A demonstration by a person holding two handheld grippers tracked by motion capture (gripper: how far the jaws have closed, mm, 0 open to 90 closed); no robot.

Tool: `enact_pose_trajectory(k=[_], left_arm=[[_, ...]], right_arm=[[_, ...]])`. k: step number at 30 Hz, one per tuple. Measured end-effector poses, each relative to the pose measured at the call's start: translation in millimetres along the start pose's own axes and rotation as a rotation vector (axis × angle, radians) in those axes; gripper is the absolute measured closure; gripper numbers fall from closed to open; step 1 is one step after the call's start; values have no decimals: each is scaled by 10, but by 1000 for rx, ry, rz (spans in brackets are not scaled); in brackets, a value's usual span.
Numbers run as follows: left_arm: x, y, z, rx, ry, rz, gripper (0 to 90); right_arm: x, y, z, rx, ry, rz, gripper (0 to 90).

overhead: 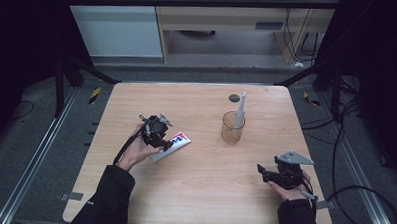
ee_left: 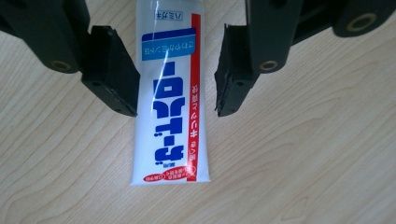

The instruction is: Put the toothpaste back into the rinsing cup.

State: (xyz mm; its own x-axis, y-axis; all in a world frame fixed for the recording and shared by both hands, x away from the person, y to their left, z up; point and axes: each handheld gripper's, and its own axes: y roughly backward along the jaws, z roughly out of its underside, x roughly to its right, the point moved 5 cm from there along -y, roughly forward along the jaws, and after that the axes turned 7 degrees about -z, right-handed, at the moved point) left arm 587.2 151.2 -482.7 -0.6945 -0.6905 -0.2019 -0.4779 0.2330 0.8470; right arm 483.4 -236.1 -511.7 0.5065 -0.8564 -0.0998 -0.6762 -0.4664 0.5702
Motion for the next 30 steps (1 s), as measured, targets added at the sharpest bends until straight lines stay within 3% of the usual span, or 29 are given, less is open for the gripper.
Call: enact_pose_trajectory(k=[11, 30], left_arm=[[43, -196, -37, -68, -24, 47, 462], [44, -374, -2, -131, 6, 78, 424]], right_arm=[[-2, -14, 3, -4, -2, -5, 260], [-13, -28, 9, -12, 0, -9, 260]])
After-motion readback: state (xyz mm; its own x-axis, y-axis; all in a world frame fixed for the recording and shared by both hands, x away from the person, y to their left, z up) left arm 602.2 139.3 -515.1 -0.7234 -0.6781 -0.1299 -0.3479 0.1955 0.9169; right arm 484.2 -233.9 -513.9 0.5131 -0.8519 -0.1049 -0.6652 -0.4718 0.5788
